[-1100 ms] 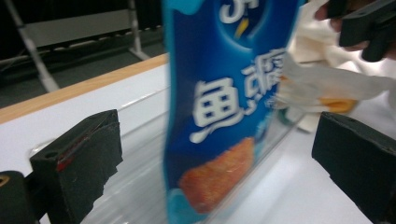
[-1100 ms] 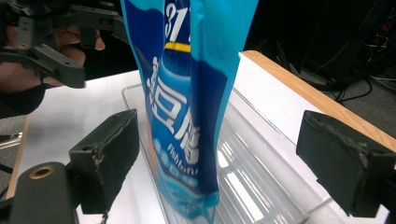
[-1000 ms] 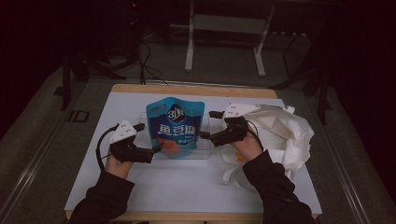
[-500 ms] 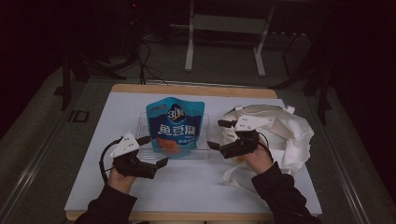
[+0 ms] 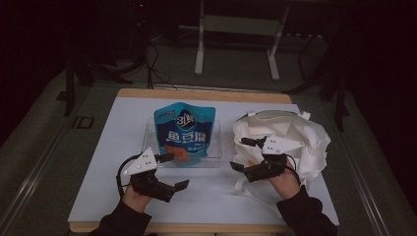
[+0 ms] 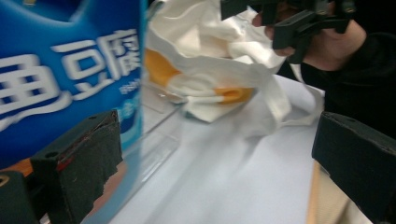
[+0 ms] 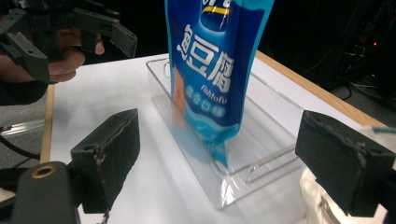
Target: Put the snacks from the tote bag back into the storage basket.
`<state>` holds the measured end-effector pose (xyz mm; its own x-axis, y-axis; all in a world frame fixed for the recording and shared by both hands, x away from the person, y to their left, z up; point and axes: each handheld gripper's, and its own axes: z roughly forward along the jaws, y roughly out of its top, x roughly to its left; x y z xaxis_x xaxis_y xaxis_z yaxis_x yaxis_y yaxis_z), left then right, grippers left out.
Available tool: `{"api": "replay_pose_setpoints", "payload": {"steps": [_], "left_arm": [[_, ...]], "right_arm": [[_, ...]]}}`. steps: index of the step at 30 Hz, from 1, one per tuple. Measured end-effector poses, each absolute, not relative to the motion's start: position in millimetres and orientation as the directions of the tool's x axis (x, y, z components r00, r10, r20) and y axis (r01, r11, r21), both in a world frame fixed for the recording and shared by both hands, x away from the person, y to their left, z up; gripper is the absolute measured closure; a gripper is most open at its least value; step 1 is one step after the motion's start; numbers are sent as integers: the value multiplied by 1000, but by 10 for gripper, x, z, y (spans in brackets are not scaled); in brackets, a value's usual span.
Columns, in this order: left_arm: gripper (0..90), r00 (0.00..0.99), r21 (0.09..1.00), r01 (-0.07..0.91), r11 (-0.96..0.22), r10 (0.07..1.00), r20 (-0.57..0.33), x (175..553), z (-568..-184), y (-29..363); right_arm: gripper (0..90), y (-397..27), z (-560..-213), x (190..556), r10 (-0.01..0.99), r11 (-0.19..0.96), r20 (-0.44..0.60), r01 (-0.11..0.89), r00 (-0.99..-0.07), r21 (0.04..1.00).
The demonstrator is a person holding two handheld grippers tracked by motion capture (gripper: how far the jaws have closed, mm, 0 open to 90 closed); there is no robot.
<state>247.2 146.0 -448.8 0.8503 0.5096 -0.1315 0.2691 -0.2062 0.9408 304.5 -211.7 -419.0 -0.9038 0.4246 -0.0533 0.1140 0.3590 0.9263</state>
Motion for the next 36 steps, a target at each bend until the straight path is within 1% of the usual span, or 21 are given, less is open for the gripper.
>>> {"api": "replay_pose_setpoints", "payload": {"steps": [6, 7, 13, 19, 29, 36], "left_arm": [[20, 867, 940, 257, -226, 483, -121, 2441, -4493, 1354], [20, 878, 937, 257, -236, 461, -125, 2430, -4516, 1295], [20, 897, 934, 251, -256, 423, -125, 2419, -4548, 1222], [20, 908, 925, 241, -294, 405, -108, 2403, -4594, 1158], [20, 925, 925, 224, -306, 365, -104, 2383, -4655, 1088], [20, 934, 918, 217, -332, 344, -97, 2371, -4710, 1040]], "right_arm": [[141, -2201, -4229, 2976, 435, 368, -62, 115, -898, 923], [141, -2256, -4264, 2925, 443, 375, -64, 120, -894, 919], [141, -2364, -4323, 2821, 449, 368, -54, 129, -892, 921], [140, -2461, -4389, 2723, 475, 373, -61, 139, -878, 917], [140, -2633, -4476, 2579, 484, 366, -42, 159, -874, 917], [140, -2722, -4523, 2495, 511, 360, -55, 156, -858, 920]]}}
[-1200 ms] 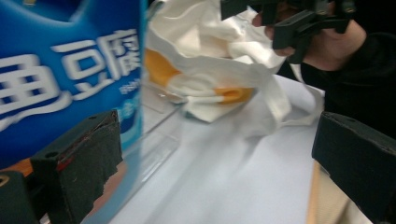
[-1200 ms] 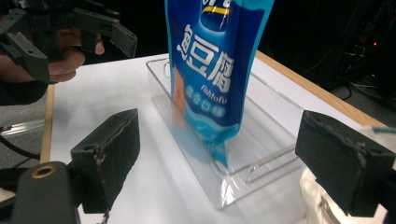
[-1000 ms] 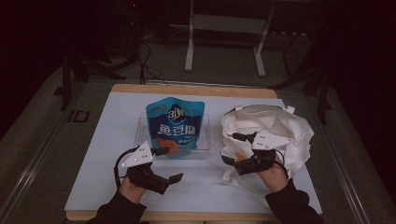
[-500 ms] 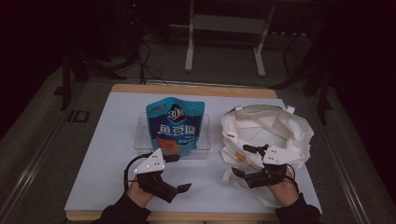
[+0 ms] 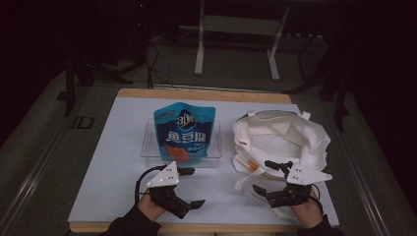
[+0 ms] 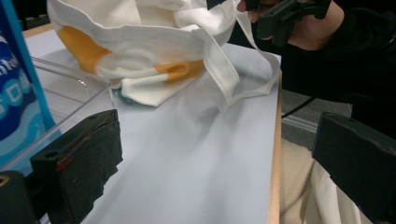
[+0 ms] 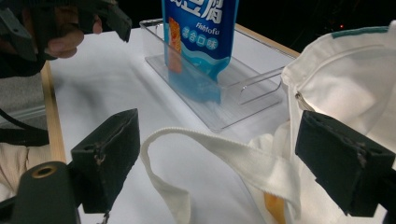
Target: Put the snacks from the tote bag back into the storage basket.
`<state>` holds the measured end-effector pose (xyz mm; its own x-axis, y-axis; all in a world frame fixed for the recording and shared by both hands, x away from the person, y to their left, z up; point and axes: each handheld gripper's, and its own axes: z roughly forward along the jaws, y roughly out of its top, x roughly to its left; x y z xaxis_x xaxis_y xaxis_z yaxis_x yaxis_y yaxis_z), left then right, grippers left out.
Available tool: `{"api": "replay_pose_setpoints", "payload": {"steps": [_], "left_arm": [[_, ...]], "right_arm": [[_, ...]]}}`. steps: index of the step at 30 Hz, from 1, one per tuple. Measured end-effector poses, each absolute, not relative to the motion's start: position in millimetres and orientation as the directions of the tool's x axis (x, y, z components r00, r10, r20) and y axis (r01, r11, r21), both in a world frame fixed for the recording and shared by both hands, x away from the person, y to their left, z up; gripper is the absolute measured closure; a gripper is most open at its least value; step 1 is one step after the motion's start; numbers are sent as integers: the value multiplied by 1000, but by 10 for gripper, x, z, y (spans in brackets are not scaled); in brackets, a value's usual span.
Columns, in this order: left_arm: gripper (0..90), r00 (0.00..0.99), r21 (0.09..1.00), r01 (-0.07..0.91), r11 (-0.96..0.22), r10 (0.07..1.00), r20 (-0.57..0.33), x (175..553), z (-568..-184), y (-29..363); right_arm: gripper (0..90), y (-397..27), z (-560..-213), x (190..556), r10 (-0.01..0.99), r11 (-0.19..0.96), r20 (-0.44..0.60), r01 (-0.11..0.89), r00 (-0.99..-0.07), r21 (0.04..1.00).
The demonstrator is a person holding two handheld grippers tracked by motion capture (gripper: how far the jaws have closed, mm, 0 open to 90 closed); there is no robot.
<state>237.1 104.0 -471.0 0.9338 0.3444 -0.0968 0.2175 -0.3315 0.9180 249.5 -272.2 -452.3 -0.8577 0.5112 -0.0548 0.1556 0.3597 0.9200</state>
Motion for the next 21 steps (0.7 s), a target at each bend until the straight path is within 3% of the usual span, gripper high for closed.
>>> {"api": "replay_pose_setpoints", "payload": {"steps": [21], "left_arm": [[20, 937, 902, 212, -376, 340, -79, 2389, -4911, 999]], "right_arm": [[127, -2859, -4756, 2436, 536, 368, -92, 134, -839, 920]]}}
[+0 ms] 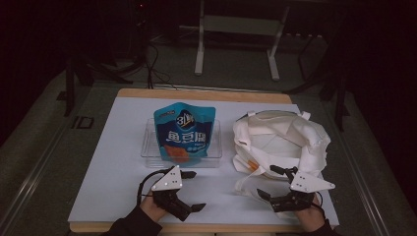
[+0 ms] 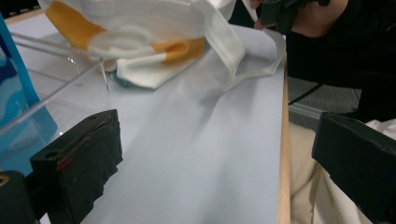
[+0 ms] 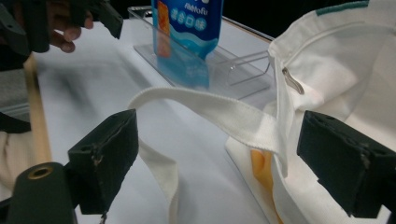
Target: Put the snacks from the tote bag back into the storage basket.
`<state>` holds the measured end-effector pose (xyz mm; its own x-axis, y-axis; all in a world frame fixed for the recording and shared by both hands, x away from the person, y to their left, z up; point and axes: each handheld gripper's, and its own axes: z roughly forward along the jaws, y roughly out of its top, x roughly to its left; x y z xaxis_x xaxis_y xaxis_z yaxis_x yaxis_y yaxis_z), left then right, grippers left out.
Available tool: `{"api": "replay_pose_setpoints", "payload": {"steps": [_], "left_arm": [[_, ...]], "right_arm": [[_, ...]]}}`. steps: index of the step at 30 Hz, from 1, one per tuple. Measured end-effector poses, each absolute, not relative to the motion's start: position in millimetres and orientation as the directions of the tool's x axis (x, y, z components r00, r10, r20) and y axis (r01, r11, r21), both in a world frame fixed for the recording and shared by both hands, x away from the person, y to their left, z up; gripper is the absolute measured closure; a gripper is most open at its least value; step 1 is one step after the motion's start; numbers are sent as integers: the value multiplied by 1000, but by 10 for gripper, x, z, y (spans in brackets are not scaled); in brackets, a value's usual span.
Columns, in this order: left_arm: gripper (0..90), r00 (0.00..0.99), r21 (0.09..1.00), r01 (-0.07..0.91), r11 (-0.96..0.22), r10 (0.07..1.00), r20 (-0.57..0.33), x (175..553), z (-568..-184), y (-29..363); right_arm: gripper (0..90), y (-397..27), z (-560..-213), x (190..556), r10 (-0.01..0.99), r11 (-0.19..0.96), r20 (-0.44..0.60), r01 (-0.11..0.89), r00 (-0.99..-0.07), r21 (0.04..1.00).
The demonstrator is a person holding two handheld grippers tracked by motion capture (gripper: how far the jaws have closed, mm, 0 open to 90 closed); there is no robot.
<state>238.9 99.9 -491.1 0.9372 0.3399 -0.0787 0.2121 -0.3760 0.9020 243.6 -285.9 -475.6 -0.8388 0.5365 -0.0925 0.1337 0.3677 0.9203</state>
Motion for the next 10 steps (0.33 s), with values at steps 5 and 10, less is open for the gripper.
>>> {"api": "replay_pose_setpoints", "payload": {"steps": [5, 10], "left_arm": [[20, 937, 905, 214, -369, 338, -84, 2391, -4916, 1016], [20, 937, 903, 220, -370, 338, -89, 2389, -4931, 1013]], "right_arm": [[127, -2848, -4787, 2445, 531, 383, -100, 134, -841, 914], [127, -2846, -4794, 2449, 530, 384, -99, 135, -842, 913]]}}
